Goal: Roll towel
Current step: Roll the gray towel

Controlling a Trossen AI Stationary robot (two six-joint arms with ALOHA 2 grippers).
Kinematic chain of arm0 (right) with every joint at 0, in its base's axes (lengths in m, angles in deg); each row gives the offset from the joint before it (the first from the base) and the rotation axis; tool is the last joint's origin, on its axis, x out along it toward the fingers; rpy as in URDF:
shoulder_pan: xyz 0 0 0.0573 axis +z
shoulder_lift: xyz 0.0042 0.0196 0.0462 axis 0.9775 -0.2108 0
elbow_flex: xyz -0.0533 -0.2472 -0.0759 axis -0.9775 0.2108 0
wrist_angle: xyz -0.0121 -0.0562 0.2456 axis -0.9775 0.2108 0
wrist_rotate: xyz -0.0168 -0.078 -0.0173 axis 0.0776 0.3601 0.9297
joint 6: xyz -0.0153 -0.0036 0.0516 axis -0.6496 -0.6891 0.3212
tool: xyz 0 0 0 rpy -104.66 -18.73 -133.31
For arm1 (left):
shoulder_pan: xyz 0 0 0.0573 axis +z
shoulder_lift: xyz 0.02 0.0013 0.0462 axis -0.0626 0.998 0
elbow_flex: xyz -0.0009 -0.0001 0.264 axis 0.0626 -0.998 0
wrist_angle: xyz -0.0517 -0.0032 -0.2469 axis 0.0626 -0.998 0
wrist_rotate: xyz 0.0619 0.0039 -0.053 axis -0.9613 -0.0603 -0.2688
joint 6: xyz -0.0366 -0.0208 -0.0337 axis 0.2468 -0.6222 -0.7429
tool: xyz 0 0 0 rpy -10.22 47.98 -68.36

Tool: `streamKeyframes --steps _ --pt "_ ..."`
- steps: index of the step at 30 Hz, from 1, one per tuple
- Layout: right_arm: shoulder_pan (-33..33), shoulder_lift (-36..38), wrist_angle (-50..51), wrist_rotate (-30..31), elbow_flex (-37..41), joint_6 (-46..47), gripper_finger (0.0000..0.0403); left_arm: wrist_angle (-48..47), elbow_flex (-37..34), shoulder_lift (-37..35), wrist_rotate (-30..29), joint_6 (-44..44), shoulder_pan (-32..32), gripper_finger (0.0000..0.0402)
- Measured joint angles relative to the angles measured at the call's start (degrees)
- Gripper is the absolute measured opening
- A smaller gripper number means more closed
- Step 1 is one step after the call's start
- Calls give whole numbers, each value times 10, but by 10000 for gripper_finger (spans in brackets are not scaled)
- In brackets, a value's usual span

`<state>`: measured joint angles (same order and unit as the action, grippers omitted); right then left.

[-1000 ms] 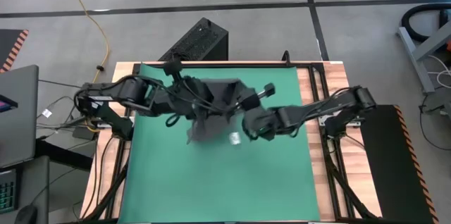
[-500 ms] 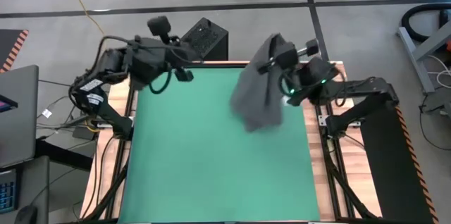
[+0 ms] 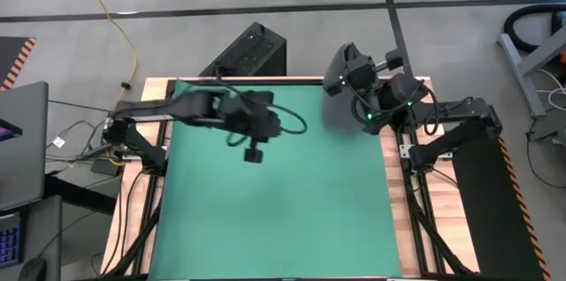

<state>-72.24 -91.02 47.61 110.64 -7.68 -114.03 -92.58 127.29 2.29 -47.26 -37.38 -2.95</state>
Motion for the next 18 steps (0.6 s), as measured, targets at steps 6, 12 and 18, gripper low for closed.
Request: streamKeyframes --steps 6,12,18 --pt "27 6 -6 9 0 -53 0 216 -121 -1 63 -72 19 42" --pt "31 15 -10 26 0 -64 0 369 -174 -4 105 -69 27 81" --pt "29 25 -15 26 0 -67 0 462 -292 0 74 7 3 118"
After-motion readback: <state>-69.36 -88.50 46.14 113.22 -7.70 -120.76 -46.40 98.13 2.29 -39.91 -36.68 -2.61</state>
